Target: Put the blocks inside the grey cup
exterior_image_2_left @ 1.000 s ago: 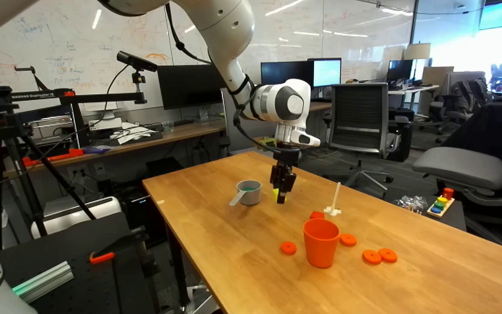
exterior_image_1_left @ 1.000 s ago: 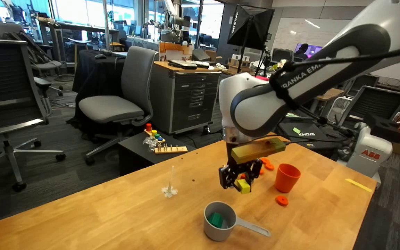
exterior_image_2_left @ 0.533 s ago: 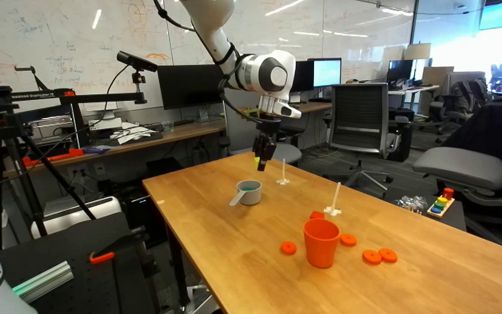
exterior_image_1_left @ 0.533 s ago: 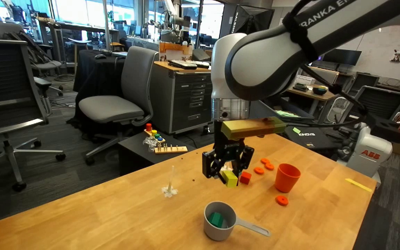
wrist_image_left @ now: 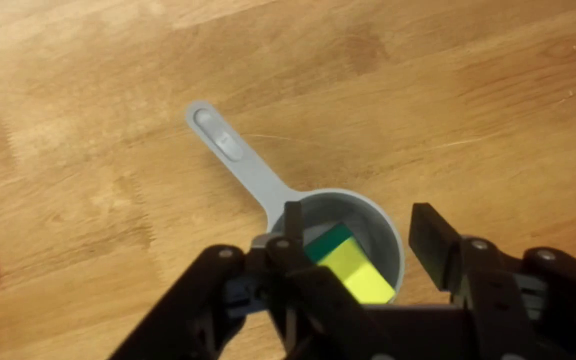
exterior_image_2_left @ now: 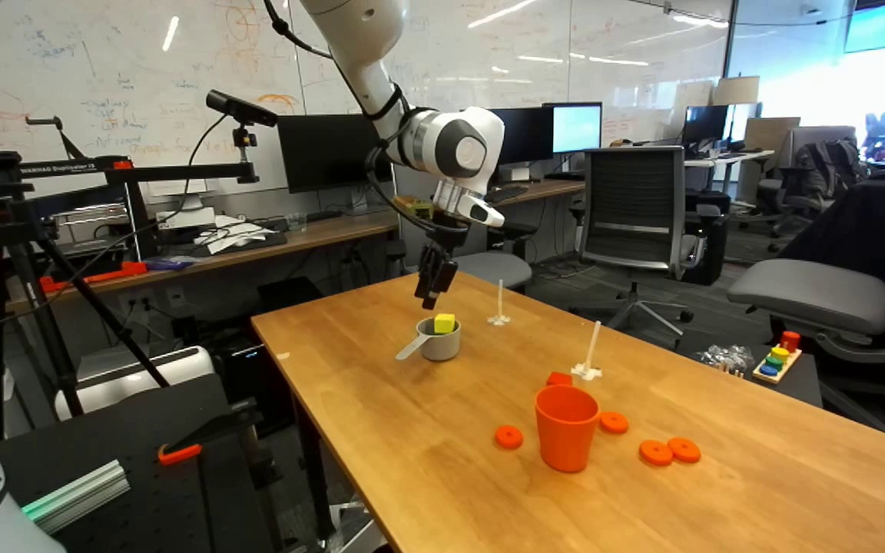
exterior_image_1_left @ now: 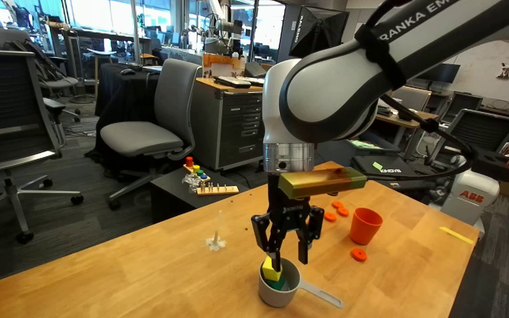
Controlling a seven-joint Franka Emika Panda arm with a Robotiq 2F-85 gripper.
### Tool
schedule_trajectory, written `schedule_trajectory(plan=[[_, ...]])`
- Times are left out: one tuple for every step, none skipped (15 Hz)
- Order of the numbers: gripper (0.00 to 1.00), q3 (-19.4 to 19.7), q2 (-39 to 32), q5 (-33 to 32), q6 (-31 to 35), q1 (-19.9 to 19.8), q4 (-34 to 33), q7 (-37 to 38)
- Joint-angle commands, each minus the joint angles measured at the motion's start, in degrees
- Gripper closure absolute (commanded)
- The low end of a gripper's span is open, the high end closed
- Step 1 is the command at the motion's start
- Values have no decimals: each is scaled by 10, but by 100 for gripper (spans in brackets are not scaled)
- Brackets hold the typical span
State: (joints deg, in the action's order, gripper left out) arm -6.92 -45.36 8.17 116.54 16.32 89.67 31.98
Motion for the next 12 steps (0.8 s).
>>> schedule_trajectory(plan=[[8, 4, -3, 13, -19, 1, -7, -13], [2, 7, -2, 11, -20, 0, -7, -10], [0, 15, 4, 3, -21, 1, -4, -8], [0, 23, 9, -4, -19, 2, -2, -2], [0, 34, 17, -11, -23, 0, 1, 2], [0, 49, 27, -25, -26, 0, 4, 8], [0, 63, 33, -39, -27, -1, 6, 11], [0, 80, 39, -57, -30, -1, 8, 17], [0, 95, 40, -75, -30, -1, 7, 25], [0, 108, 40, -88, -26, -3, 5, 35], [0, 117, 37, -93, -22, -7, 1, 47], [0, 123, 31, -92, -17, -12, -4, 60]])
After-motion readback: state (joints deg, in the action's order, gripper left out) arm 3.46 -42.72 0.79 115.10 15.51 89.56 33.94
